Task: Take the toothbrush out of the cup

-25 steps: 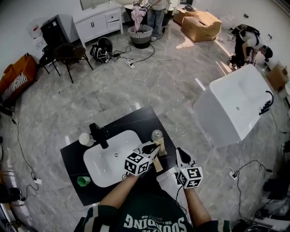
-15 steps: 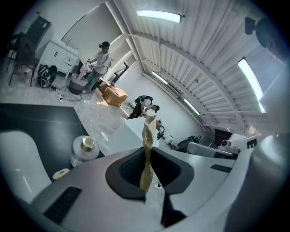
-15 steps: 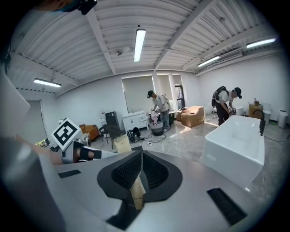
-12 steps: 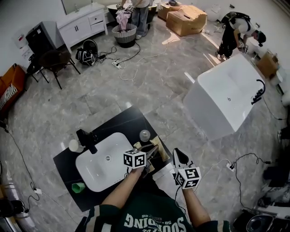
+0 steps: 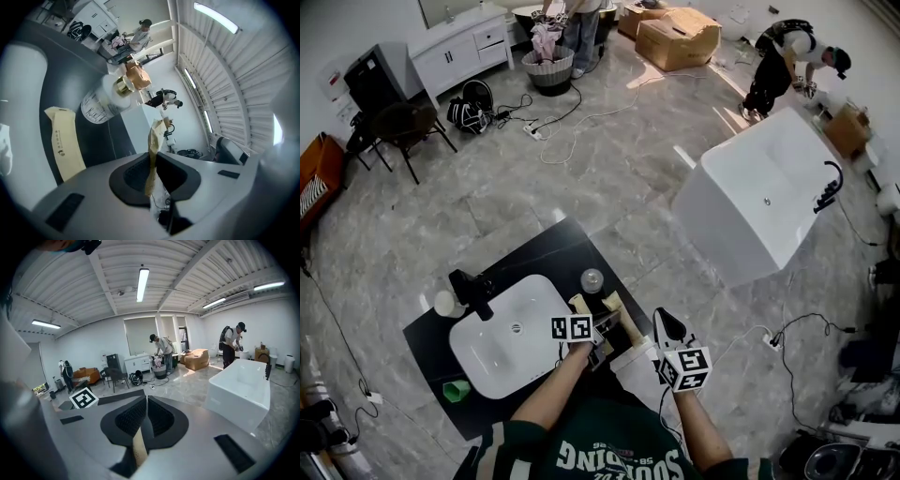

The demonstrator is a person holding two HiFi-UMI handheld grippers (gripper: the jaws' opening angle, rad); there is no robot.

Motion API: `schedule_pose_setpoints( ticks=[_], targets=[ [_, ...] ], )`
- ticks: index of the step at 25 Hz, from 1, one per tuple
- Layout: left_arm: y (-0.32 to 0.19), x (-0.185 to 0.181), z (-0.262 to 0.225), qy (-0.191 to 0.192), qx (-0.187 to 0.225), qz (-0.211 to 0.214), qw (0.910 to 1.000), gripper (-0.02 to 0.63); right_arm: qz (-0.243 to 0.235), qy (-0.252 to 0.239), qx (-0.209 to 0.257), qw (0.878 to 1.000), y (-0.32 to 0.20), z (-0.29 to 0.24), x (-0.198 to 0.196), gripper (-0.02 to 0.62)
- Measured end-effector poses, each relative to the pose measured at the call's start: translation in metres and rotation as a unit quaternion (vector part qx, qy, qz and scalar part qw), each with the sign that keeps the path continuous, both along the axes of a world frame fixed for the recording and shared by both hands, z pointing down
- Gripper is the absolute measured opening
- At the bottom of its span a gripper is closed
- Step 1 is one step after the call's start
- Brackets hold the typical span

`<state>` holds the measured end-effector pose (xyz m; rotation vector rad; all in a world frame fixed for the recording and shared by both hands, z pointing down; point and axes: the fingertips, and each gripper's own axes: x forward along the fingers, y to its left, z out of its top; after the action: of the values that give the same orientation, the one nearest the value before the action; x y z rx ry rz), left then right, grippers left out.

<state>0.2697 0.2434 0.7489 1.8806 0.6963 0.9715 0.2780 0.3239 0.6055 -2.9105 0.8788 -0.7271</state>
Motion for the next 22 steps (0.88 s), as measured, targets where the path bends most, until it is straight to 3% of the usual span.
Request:
schedule_pose_setpoints(
  ticks=[7,13,22],
  targets=[
    [-0.002,0.006,0.029,-0.055,0.035,-0.012,0.9978,0.052,0.000,-0.002,-0.001,1.000,0.001,0.002,0.002,0.041],
    [-0.004,0.011,0.038,-0.066,0.054,-0.010,0.9963,0.055,-0.001,-0.003,0.000,1.000,0.000,0.003,0.004,0.041],
    [-0.015,0.013,0.039,-0.064,0.075,-0.012,0.9950,0.117,-0.006,-0.004,0.001,1.000,-0.004,0.004,0.008,0.041]
  ],
)
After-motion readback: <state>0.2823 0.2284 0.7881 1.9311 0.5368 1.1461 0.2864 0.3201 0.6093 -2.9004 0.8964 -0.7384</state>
